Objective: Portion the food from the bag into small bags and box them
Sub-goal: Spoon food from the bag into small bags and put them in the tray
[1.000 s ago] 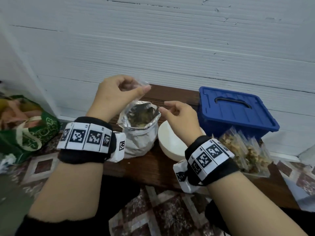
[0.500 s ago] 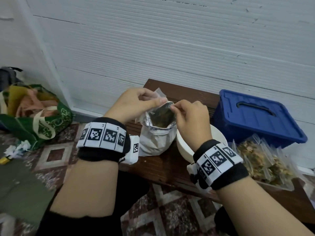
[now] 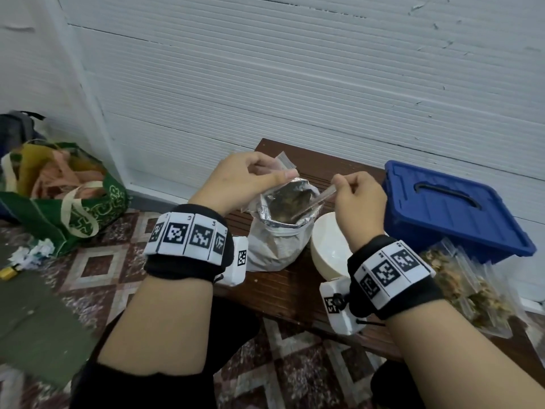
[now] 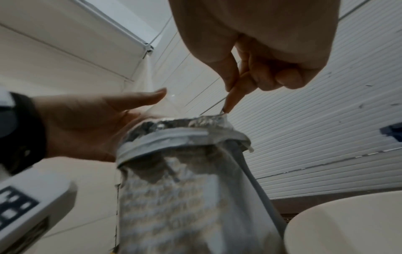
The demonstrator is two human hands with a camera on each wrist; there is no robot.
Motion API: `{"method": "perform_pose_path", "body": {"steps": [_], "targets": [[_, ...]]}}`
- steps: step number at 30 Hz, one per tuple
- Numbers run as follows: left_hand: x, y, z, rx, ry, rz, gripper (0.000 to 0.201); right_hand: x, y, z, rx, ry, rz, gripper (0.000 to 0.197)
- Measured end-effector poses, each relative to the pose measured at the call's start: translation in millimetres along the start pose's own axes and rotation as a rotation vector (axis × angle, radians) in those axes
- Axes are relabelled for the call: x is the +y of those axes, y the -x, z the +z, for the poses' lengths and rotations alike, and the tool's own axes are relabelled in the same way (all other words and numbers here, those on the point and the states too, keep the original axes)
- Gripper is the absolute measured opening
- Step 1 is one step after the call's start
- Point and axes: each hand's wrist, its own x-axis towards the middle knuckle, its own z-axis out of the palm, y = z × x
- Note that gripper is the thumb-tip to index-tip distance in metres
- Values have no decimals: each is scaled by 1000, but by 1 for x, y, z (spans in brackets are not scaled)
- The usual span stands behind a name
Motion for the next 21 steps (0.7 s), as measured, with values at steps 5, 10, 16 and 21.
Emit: {"method": "perform_pose_path", "body": {"steps": [5,10,16,21], "targets": [[2,5,-13,21,-53,54,29,3,-16,-10,106,-14,78,23],[-3,5,-18,-9,-150,64,47,4,-27,-21,145,-7,136,26],[-5,2,-18,-36,-197,69,53,0,-38,-38,186,-38,166,34],[-5,-1,-10,-48,-207,81,54,-9,-46,-46,205,-71,146,30]]}}
